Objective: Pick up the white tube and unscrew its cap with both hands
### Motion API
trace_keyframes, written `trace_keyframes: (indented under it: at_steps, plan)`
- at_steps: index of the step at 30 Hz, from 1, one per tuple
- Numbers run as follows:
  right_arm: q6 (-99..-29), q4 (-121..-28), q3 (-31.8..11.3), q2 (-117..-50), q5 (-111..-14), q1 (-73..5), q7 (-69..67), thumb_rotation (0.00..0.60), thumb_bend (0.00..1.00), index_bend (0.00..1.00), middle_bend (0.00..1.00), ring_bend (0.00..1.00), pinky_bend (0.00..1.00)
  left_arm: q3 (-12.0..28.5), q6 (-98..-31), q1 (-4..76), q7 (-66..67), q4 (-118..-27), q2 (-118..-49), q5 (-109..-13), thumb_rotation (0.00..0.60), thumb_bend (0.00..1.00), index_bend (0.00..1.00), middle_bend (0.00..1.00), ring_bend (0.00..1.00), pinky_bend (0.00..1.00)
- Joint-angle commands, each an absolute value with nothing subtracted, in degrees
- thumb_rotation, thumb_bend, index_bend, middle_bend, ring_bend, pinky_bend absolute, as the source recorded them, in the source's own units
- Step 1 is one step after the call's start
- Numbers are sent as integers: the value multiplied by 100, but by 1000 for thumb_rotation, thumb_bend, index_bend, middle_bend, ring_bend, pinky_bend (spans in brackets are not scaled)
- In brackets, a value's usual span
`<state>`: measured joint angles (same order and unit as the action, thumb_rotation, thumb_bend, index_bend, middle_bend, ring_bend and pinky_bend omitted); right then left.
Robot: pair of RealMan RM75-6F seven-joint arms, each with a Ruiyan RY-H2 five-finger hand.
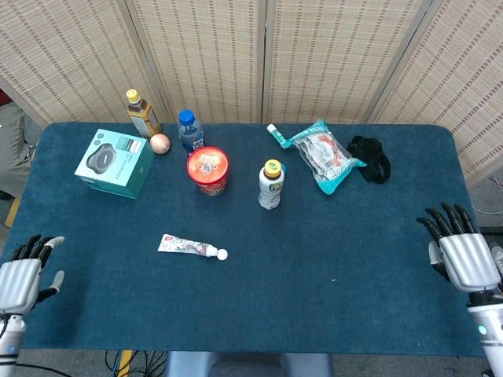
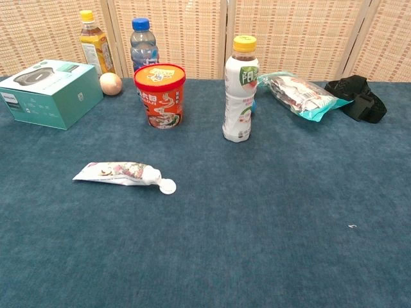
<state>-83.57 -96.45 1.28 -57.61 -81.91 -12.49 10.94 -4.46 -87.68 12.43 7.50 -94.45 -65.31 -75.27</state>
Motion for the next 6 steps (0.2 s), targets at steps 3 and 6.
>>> trace_keyframes:
  at_steps: [3, 6]
  plan:
    - [-8814, -9502, 304, -6086, -8237, -741, 978, 600, 584, 249, 185, 0, 65, -585, -9309, 796, 1088, -9610, -6754, -7906, 600, 349, 190, 186, 92, 153]
    - [-8901, -9532, 308, -6112, -8289, -632, 1008, 600, 584, 249, 185, 0, 65, -572, -9369, 727, 1163, -9651, -6780, -8055, 600, 348, 191, 186, 92, 152]
